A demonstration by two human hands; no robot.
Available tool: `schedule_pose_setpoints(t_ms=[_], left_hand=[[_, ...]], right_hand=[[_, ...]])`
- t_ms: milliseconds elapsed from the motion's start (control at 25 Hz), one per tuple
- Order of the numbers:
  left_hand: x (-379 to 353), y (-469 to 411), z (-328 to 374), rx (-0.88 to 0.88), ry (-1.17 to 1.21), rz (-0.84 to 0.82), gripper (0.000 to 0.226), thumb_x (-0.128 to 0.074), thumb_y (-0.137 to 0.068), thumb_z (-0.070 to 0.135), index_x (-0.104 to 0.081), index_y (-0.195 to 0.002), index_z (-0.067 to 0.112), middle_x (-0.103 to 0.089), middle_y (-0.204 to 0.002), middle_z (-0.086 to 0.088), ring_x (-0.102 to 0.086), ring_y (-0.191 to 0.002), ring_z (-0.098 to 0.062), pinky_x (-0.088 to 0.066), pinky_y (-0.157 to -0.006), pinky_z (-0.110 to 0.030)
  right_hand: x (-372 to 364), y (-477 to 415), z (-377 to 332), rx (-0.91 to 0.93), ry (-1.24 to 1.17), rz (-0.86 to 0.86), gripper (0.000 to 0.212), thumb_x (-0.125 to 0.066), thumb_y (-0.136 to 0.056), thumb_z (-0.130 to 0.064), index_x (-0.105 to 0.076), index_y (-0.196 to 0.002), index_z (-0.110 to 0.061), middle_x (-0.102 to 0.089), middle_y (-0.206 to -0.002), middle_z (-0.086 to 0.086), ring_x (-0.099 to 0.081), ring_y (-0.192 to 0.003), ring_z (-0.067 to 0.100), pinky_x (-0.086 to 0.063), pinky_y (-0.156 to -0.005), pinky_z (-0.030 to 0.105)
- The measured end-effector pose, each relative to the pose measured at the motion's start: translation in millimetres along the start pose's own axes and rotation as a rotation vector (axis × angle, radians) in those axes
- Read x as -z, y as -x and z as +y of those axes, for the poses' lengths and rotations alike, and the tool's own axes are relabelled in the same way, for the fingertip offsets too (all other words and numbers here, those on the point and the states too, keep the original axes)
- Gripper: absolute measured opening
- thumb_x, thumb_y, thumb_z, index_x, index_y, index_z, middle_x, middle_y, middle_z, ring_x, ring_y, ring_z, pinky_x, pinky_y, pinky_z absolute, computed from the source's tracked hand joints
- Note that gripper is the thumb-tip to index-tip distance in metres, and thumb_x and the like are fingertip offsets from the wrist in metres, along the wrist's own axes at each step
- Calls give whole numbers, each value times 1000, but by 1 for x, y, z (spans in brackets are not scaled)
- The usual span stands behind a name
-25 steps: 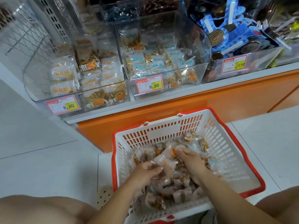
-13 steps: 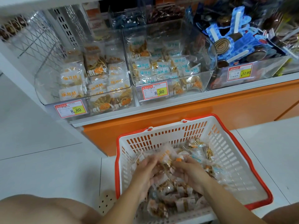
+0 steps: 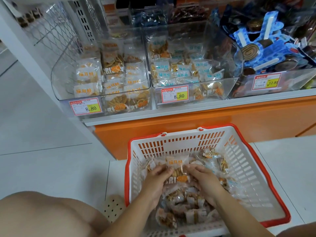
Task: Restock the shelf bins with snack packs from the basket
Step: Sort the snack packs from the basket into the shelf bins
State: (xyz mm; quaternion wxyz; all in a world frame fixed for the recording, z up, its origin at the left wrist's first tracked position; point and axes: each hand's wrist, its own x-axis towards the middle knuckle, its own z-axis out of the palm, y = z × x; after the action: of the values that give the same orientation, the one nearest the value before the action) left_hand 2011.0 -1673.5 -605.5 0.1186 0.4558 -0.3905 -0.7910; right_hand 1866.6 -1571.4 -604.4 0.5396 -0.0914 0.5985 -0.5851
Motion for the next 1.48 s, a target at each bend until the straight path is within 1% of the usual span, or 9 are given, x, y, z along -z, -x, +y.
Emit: schedule_pose_setpoints(t_ms=[160, 360, 480, 600, 760, 880, 1040, 1280, 1480], left_hand=[[0, 5, 5, -32, -27, 2, 25, -68, -89, 17, -70, -114, 14, -73, -112, -7, -69, -105, -25, -56, -90, -49], [0, 20, 31, -114, -39, 24, 25, -65, -91, 16, -67, -116, 14, -72, -112, -8, -72, -96, -27, -57, -84, -52], [-3, 40, 69, -251, -159, 60, 22, -64, -93, 18, -63, -114, 22, -72, -107, 0, -73, -88, -12, -61, -72, -37], [2, 66, 127, -491, -320, 81, 23, -68, -90, 24, -61, -106, 38, -72, -98, 13, -69, -91, -1, -59, -81, -34], [31, 107, 219, -815, -620, 244, 27, -64, -90, 39, -50, -111, 51, -63, -99, 30, -58, -92, 17, -51, -75, -9], [79, 115, 259, -1000, -755, 608, 42, -64, -89, 40, -51, -128, 39, -58, -110, 23, -58, -97, 3, -51, -82, -18], [132, 104, 269, -851, -839, 910, 52, -70, -84, 41, -50, -129, 24, -45, -116, 10, -57, -101, -12, -51, -86, -34], [146, 87, 266, -683, -841, 770, 38, -76, -79, 43, -48, -103, 32, -54, -101, 17, -57, -84, -3, -44, -65, -15], [148, 84, 266, -651, -774, 711, 39, -79, -78, 35, -45, -97, 32, -56, -88, 21, -58, -79, 0, -40, -50, -6]], right_hand=[[-6, 4, -5, 1, -16, 29, 21, -56, -95, -12, -72, -92, 2, -71, -84, 17, -70, -73, 24, -58, -61, 29], [-25, 17, -25, 55, 22, -23, 22, -60, -92, -22, -71, -101, -5, -70, -100, 20, -68, -92, 36, -56, -81, 43], [-56, 29, -53, 212, 166, 17, 31, -71, -82, -21, -67, -112, -15, -75, -92, 7, -72, -86, 22, -56, -70, 32], [-101, 43, -103, 421, 280, 76, 24, -75, -77, -6, -66, -98, -13, -69, -65, -5, -64, -61, 5, -50, -59, 15], [-176, 52, -181, 699, 492, 102, 14, -74, -81, -22, -60, -86, -22, -67, -68, -13, -60, -59, -1, -41, -51, 8], [-229, 17, -230, 847, 574, 167, 20, -73, -84, -28, -54, -84, -24, -59, -70, -8, -54, -60, 0, -39, -52, 11], [-266, -66, -262, 744, 698, 308, 26, -72, -85, -29, -52, -96, -18, -54, -82, -4, -55, -78, 16, -40, -63, 27], [-280, -132, -262, 456, 998, 250, 30, -74, -84, -28, -62, -101, -6, -70, -103, 11, -66, -97, 29, -53, -89, 43], [-285, -135, -254, 439, 996, 308, 40, -71, -87, -32, -55, -114, -7, -66, -101, 8, -63, -86, 23, -50, -72, 34]])
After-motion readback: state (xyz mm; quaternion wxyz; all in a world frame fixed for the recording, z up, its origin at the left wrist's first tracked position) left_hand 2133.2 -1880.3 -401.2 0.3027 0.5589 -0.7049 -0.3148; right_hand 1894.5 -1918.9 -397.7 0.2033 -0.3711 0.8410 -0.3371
